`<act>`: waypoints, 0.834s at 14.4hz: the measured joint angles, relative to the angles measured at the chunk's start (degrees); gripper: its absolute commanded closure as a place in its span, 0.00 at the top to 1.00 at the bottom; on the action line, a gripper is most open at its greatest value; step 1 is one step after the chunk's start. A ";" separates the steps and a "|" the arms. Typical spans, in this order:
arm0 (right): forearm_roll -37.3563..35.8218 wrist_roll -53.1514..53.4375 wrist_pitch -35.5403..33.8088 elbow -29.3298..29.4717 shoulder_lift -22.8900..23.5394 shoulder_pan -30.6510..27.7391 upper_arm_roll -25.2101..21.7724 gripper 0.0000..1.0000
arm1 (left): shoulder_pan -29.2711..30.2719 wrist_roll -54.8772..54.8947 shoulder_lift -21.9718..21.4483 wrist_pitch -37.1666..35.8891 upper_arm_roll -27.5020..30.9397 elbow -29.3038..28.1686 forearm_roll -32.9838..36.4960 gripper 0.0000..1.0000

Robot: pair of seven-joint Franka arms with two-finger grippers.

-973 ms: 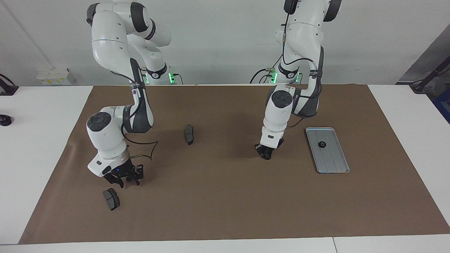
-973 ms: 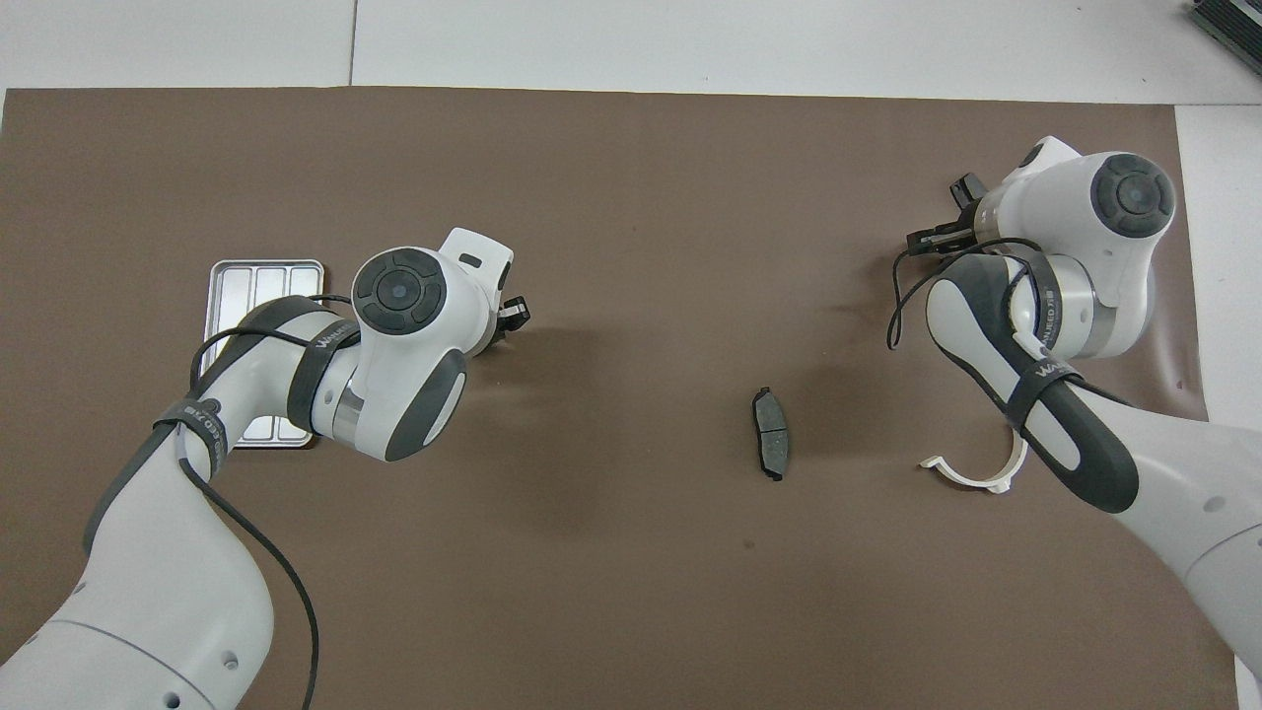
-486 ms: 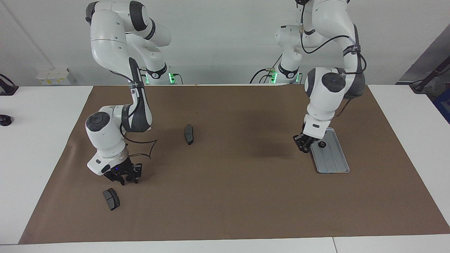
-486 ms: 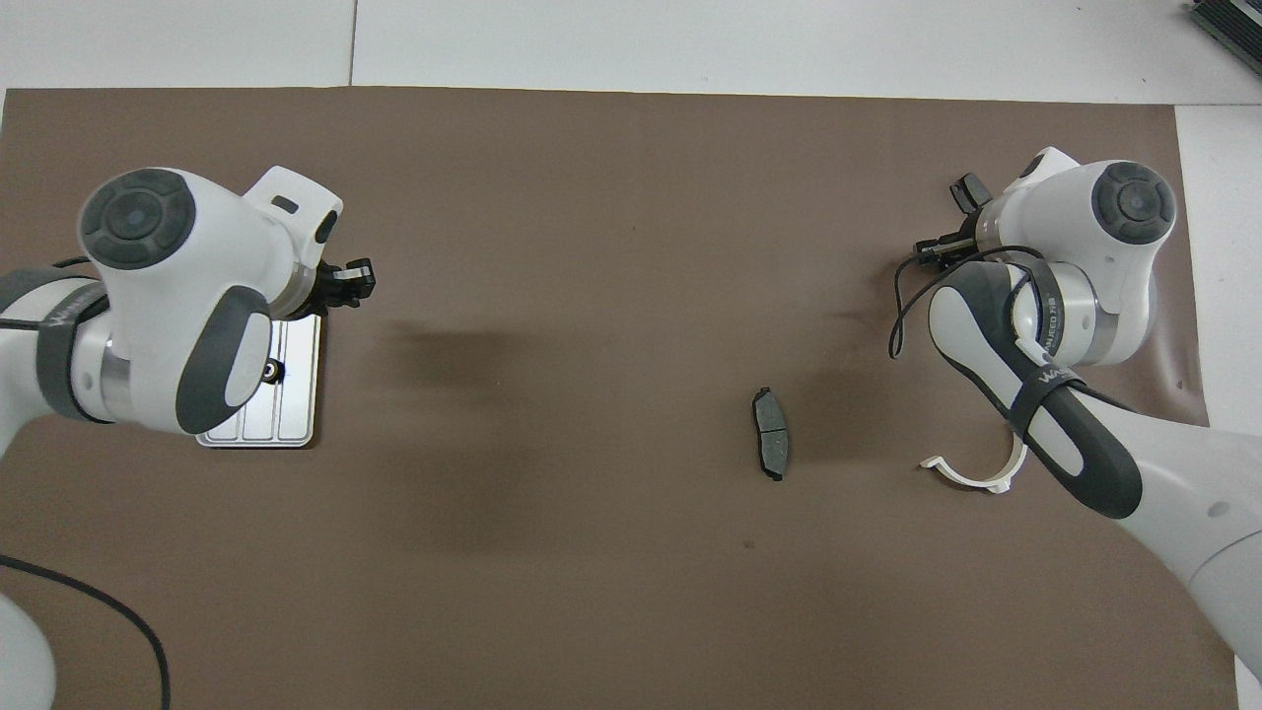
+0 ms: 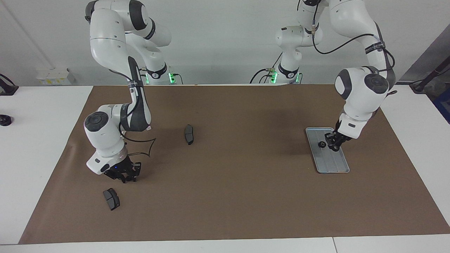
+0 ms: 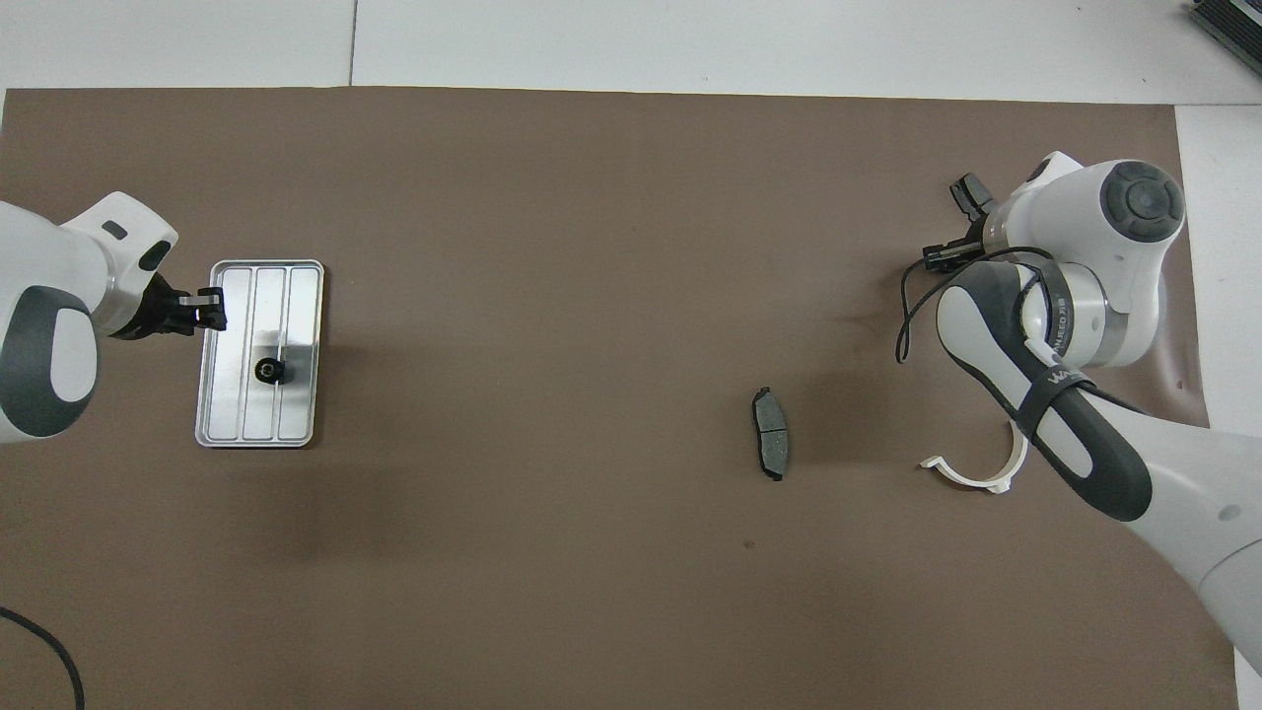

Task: Pick bearing gear from pile to tray
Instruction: 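Carry the gear into the metal tray and release it with the left gripper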

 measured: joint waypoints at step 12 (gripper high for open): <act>0.02 0.01 0.00 0.00 -0.05 -0.19 0.02 0.22 | 1.12 5.64 -1.83 7.62 -0.60 -10.22 -0.23 1.00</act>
